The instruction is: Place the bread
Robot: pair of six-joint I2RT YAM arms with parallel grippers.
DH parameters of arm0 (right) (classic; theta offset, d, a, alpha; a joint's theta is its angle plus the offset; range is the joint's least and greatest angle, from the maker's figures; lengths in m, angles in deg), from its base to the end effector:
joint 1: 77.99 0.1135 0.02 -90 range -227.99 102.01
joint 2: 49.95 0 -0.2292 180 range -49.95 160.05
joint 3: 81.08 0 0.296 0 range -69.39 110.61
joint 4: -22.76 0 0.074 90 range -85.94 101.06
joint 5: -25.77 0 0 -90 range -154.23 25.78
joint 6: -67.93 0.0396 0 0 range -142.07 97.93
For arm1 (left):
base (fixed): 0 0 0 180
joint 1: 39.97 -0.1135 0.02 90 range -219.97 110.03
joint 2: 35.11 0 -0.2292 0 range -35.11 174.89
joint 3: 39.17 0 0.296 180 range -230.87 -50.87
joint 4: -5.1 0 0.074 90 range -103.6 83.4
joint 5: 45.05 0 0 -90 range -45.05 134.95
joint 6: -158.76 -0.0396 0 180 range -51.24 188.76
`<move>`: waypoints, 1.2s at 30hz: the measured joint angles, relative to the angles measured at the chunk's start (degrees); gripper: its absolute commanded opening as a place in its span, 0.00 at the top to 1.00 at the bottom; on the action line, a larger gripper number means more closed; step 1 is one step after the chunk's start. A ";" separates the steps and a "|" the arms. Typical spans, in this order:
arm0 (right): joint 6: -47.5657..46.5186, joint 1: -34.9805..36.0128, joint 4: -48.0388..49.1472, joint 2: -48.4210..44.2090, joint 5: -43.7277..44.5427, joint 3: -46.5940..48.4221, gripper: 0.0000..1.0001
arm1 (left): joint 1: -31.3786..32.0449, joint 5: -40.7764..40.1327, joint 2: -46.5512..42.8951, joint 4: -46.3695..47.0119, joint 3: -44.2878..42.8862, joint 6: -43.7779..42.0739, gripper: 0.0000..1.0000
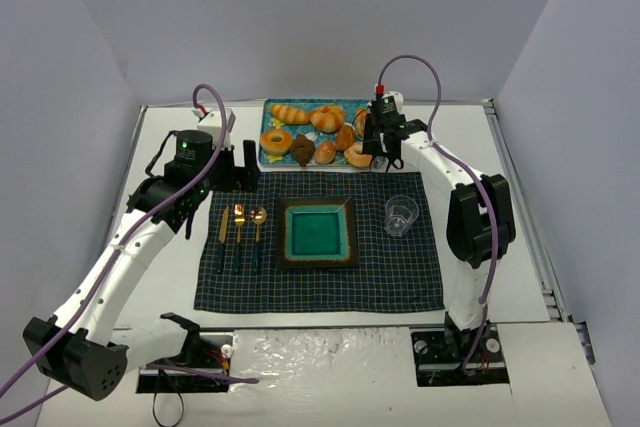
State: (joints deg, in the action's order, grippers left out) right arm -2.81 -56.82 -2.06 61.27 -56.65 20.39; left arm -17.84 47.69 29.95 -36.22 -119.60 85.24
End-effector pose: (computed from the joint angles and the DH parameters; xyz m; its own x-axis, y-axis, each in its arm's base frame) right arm 0.4569 0.1713 0.2128 -0.5842 0.1244 -0.8020 -0.0678 0.9773 0.2010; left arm 0.2873 -0.1189 0.3501 -0.5067 -0.0998 -0.8563 0.2840 0.9185 -0.2751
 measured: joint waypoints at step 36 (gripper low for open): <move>0.12 0.00 -2.00 -4.51 0.90 0.54 1.00 | 0.00 -0.02 0.00 -0.02 0.00 -0.01 0.03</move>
State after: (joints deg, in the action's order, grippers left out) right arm -2.68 -56.82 -4.06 56.76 -55.75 20.93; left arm -17.84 47.67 29.95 -36.24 -119.60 85.23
